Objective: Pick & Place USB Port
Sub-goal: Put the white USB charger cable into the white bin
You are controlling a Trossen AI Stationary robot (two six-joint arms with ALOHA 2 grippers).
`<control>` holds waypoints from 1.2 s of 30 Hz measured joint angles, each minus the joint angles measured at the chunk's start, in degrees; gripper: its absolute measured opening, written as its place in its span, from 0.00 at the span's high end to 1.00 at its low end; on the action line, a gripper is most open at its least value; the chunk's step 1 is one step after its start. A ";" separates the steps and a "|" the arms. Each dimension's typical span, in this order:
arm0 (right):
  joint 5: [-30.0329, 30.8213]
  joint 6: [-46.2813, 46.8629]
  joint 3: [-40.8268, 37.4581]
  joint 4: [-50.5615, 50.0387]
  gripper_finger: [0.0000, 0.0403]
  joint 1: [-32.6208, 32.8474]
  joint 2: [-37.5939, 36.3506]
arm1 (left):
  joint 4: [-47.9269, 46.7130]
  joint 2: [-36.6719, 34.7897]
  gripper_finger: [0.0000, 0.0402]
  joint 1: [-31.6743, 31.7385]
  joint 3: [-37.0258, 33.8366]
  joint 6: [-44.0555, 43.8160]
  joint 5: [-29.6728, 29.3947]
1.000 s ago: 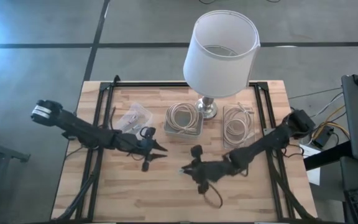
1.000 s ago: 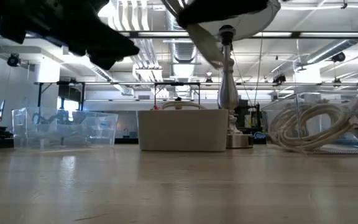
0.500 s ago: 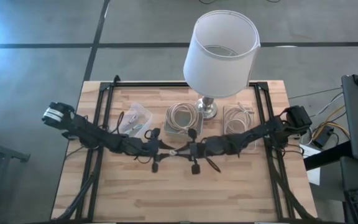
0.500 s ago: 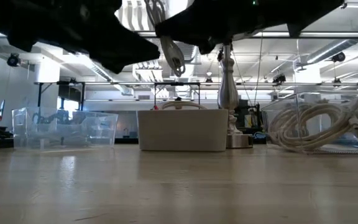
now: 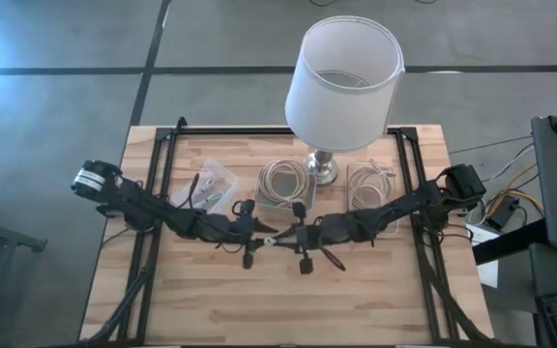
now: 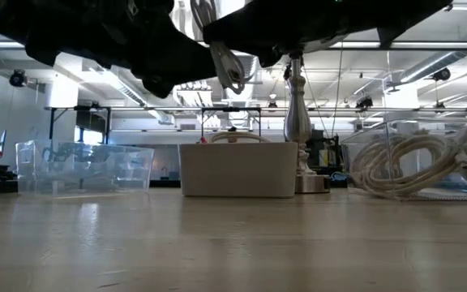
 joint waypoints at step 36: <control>0.46 2.59 2.75 -4.50 0.83 -0.04 -0.33 | -2.91 -0.33 0.95 -0.13 2.08 -0.48 2.60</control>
